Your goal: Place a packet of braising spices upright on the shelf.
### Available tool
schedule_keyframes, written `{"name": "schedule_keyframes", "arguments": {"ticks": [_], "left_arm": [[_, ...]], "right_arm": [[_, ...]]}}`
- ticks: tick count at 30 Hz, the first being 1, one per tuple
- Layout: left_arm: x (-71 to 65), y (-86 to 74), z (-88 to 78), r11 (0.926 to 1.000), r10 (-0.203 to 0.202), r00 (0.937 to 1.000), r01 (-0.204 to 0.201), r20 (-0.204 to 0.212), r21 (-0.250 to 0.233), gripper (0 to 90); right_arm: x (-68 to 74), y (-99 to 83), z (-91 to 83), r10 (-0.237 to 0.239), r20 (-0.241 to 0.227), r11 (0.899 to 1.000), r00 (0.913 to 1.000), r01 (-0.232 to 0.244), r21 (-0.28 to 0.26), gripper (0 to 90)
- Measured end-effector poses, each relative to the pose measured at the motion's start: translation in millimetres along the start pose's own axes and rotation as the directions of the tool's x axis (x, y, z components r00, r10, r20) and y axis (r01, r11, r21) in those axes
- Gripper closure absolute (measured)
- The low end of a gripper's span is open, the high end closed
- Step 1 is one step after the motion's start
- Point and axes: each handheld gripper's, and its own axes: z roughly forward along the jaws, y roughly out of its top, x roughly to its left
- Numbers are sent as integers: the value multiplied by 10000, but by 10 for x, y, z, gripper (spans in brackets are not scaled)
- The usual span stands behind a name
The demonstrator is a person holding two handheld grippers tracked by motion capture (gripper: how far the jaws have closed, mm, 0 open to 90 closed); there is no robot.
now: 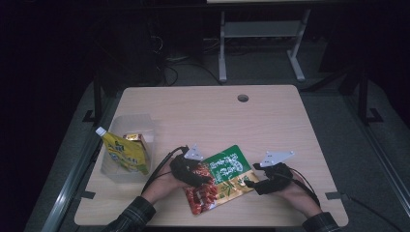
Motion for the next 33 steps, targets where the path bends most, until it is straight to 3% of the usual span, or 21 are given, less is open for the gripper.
{"name": "schedule_keyframes", "arguments": {"ticks": [3,6,8,13,21,24,26,30,33], "left_arm": [[60,-19,36,9994,-324,9987,328,392,-103,160],[80,-25,49,9996,-267,9982,271,536,-58,150],[69,-26,60,9992,-364,9979,372,528,-136,146],[69,-26,58,10000,-95,9990,95,438,9,147],[59,-8,66,9999,2,9994,-7,347,128,153],[89,-12,91,9999,-157,9997,156,196,28,111],[91,-5,87,9999,-13,9997,10,237,110,117],[28,13,72,9999,105,9997,-106,241,58,247],[-40,48,51,9986,408,9991,-411,83,329,441]], "right_arm": [[-2,-2,-1,-16,12,10000,10000,16,15,272],[-4,-2,-1,-20,16,10000,10000,20,-7,271],[-13,-4,1,-83,29,10000,10000,83,-19,272],[-13,-4,-3,-1,49,10000,10000,1,29,271],[-18,-5,-13,11,88,10000,10000,-11,-21,271],[-17,-7,-11,14,70,10000,10000,-15,13,271],[-18,-6,-7,-18,60,10000,10000,18,34,272],[-22,-5,-5,-14,25,10000,10000,14,53,271],[-25,-4,-7,-19,37,10000,10000,19,40,271]]}}
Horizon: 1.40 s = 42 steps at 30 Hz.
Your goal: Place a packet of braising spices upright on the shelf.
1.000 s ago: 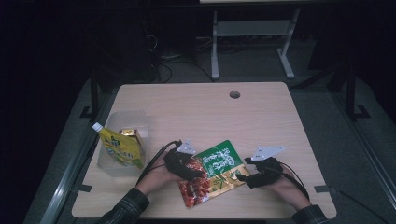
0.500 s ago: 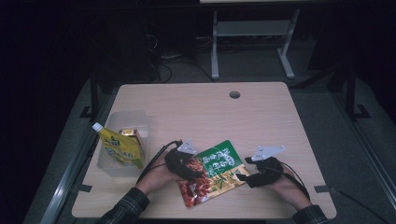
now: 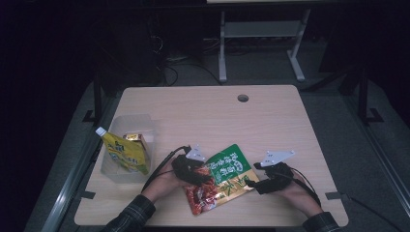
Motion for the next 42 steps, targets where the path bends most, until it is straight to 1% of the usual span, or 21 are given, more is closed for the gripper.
{"name": "schedule_keyframes", "arguments": {"ticks": [2,4,6,7,9,12,15,18,19,22,25,26,29,31,32,33,34,35,36,37,42], "left_arm": [[-35,23,-3,9999,49,10000,-49,-19,102,583],[-34,21,-5,9999,-108,9999,108,2,23,716],[-28,21,-9,10000,-38,10000,38,-57,68,820],[-35,25,-7,10000,11,9999,-10,-134,54,820],[-46,29,-7,9999,77,9998,-75,-165,86,863],[-45,16,-11,10000,-11,9998,10,-177,-30,887],[-21,-11,-25,9992,-309,9995,308,-28,-264,891],[-13,-25,-52,9950,-724,9974,726,54,-690,892],[1,-26,-75,9951,-720,9974,722,50,-674,893],[30,-41,-136,9881,-1078,9941,1058,-117,-1114,894],[71,-49,-220,9755,-1512,9884,1468,-150,-1638,895],[84,-50,-253,9731,-1561,9876,1511,-150,-1742,895],[97,-38,-334,9580,-1891,9818,1804,-184,-2229,896],[102,-21,-394,9492,-1998,9795,1866,-270,-2532,897],[103,-10,-426,9423,-2100,9773,1944,-288,-2726,896],[109,0,-461,9388,-2117,9768,1940,-323,-2845,897],[106,11,-489,9315,-2204,9747,1993,-363,-3044,897],[110,21,-515,9274,-2229,9742,2007,-356,-3158,897],[115,26,-536,9235,-2246,9740,2028,-306,-3255,897],[114,31,-551,9140,-2363,9714,2135,-248,-3448,898],[117,50,-627,8886,-2570,9664,2394,76,-3913,898]], "right_arm": [[0,2,-2,-34,13,10000,10000,34,-22,271],[1,5,-6,-11,17,10000,10000,12,-52,271],[2,8,-11,-23,26,10000,10000,24,-88,271],[2,9,-11,-8,19,10000,10000,8,-93,271],[0,11,-13,-4,17,10000,10000,4,-98,270],[0,16,-25,33,-4,9999,10000,-33,-134,266],[9,23,-60,107,61,9997,9999,-105,-241,256],[23,28,-129,239,134,9984,9996,-232,-508,248],[25,25,-150,249,176,9980,9995,-238,-584,246],[48,-2,-225,457,332,9963,9984,-432,-742,246],[63,-57,-300,703,494,9932,9963,-653,-964,246],[70,-76,-324,810,514,9920,9954,-755,-1012,246],[89,-121,-365,1146,569,9884,9918,-1081,-1070,246],[99,-138,-373,1300,634,9872,9895,-1232,-1018,242],[99,-141,-373,1359,582,9866,9890,-1297,-993,240],[98,-139,-364,1431,567,9857,9881,-1372,-984,234],[102,-133,-353,1497,504,9846,9875,-1442,-987,228],[101,-124,-339,1575,384,9833,9868,-1531,-985,222],[105,-110,-318,1705,306,9808,9849,-1667,-1008,221],[111,-95,-296,1737,237,9799,9845,-1704,-1033,221],[125,18,-112,1770,-234,9769,9839,-1785,-1175,225]]}}
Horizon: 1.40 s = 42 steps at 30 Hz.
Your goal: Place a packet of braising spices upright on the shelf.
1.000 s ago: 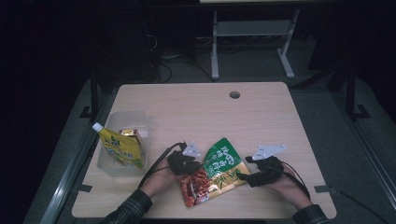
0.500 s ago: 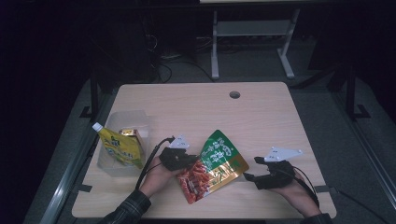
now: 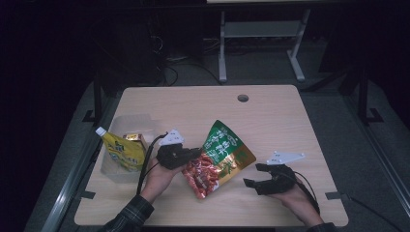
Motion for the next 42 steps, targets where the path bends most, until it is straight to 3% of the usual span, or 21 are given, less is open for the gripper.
{"name": "schedule_keyframes", "arguments": {"ticks": [8,14,19,21,27,31,37,42], "left_arm": [[-67,45,-42,9990,-54,9998,63,214,-432,897],[-64,56,-26,9983,-121,9997,132,195,-564,896],[-62,47,9,9973,-264,9994,278,215,-673,895],[-82,39,37,9985,-78,9998,89,209,-535,895],[-88,23,64,9991,-2,9998,11,218,-420,880],[-117,4,106,9999,168,9995,-167,-255,43,782],[-132,-2,68,9985,446,9911,-402,-1251,376,474],[-178,-44,-20,9966,647,9909,-580,-1181,593,331]], "right_arm": [[12,190,253,414,-1075,9953,9933,-504,-824,323],[3,245,314,355,-1847,9879,9822,-625,-1422,611],[-43,281,317,446,-2034,9828,9781,-795,-1669,741],[-51,293,306,401,-1962,9812,9797,-757,-1775,810],[-95,326,271,408,-2109,9800,9767,-803,-1823,889],[-77,367,244,79,-1961,9861,9805,-402,-1611,893],[-28,412,212,-311,-2010,9892,9791,13,-1468,894],[-30,482,137,-416,-1818,9886,9825,141,-1498,895]]}}
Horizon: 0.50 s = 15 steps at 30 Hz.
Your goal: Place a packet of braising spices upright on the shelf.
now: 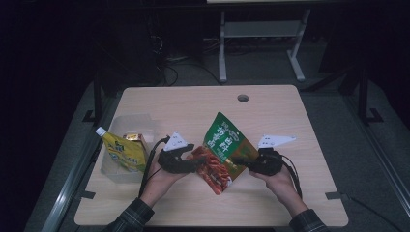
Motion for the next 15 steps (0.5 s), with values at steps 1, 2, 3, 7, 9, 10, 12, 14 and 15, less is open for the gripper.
{"name": "schedule_keyframes", "arguments": {"ticks": [1,2,3,7,9,10,12,14,15], "left_arm": [[-12,-16,-9,9998,154,9998,-155,137,111,314],[-30,-37,-11,9992,301,9991,-310,304,264,307],[-44,-55,-12,9975,505,9978,-525,419,474,297],[-100,-152,-13,9930,741,9924,-825,983,847,255],[-127,-202,-27,9888,950,9878,-1080,1236,1028,230],[-144,-226,-34,9868,1076,9856,-1218,1306,1064,216],[-169,-270,-51,9828,1234,9820,-1409,1430,1193,199],[-196,-336,-70,9799,1370,9782,-1569,1558,1235,186],[-204,-359,-73,9790,1404,9775,-1608,1575,1253,178]], "right_arm": [[-6,22,-16,-30,-4,10000,10000,30,-60,895],[-13,47,-33,-89,0,9999,10000,89,-69,895],[-14,77,-46,-146,-24,9999,9999,146,-73,895],[-18,208,-57,-363,8,9993,9993,363,-83,895],[-21,275,-33,-464,64,9989,9989,465,-80,895],[-20,312,-16,-469,68,9989,9989,469,-53,895],[-20,376,18,-556,123,9984,9984,557,-67,895],[-26,456,67,-562,123,9983,9983,564,-136,895],[-34,493,89,-596,168,9981,9981,599,-127,895]]}}
